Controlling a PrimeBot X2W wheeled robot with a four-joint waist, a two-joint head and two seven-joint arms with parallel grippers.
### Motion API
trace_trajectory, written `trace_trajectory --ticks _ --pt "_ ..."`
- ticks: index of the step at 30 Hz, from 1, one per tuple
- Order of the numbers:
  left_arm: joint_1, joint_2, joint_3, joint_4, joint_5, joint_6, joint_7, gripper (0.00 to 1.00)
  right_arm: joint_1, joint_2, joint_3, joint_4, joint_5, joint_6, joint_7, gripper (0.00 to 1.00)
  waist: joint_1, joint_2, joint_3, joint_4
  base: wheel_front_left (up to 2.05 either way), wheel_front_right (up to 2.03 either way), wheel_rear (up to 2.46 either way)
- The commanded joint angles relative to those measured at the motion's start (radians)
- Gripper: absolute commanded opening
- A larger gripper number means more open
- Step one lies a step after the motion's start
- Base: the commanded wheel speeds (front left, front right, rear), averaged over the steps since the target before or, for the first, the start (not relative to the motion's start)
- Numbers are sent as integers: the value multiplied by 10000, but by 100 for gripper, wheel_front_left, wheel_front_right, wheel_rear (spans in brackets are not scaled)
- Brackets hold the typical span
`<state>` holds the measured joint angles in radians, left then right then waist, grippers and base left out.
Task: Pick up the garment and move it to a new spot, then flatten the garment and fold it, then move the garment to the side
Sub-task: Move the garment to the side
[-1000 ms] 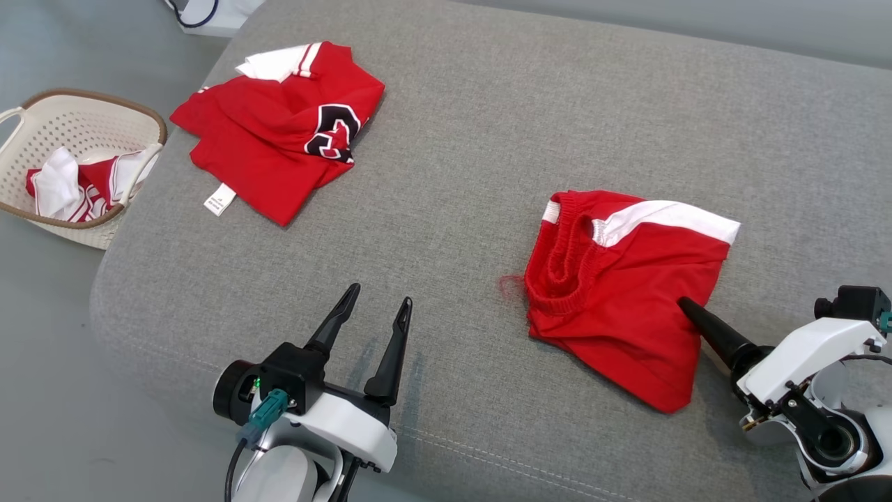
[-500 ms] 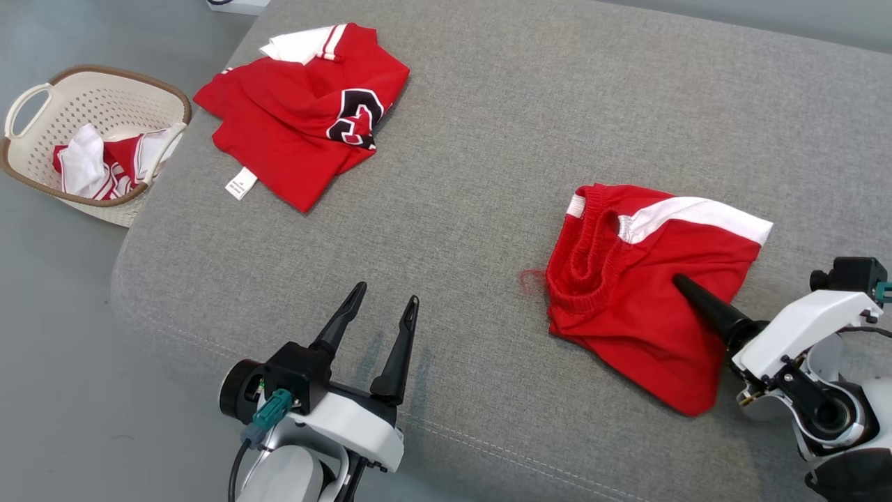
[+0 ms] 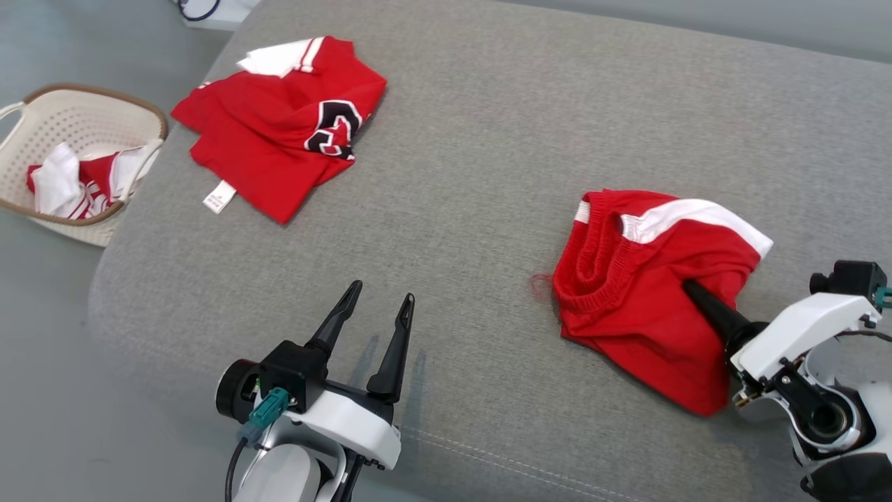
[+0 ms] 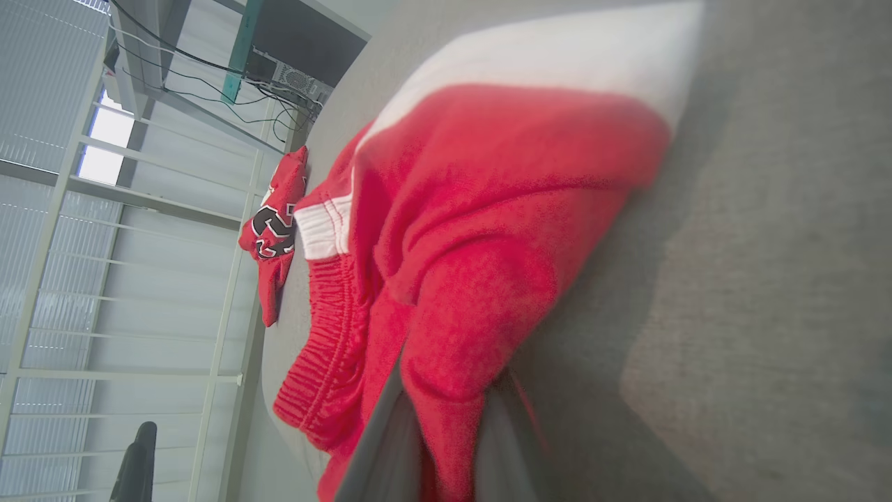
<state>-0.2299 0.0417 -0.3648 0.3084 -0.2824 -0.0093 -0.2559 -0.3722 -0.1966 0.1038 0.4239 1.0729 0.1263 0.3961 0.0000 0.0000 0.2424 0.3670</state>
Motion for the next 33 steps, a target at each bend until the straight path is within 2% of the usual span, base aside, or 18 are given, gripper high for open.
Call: trace_trajectory --ticks 1,6,7,8,24,29,33 --pt "-349 85 375 -241 93 -55 -59 100 214 -132 85 -386 68 44 -194 0 0 0 -168 -335 0 0 0" --pt "-455 85 356 -191 238 -189 -59 100 571 -60 129 -484 91 44 -375 0 0 0 -420 -995 0 0 0" --pt "-548 85 367 -155 318 -253 -59 100 725 10 205 -558 95 44 -451 0 0 0 -504 -1422 0 0 0" --pt "-548 85 367 -155 318 -253 -59 100 725 10 205 -558 95 44 -451 0 0 0 -504 -1422 0 0 0" --pt "-648 85 842 78 674 -546 -59 100 1245 256 1079 -627 -12 44 -819 0 0 0 -1147 -4992 0 0 0" --pt "-415 85 1003 46 733 -545 -59 100 1195 158 1302 -499 -58 44 -822 0 0 0 -1162 -5635 0 0 0" --pt "-375 85 1037 -87 812 -558 -59 100 852 -163 1384 -394 -349 44 -979 0 0 0 -998 -5755 0 0 0"
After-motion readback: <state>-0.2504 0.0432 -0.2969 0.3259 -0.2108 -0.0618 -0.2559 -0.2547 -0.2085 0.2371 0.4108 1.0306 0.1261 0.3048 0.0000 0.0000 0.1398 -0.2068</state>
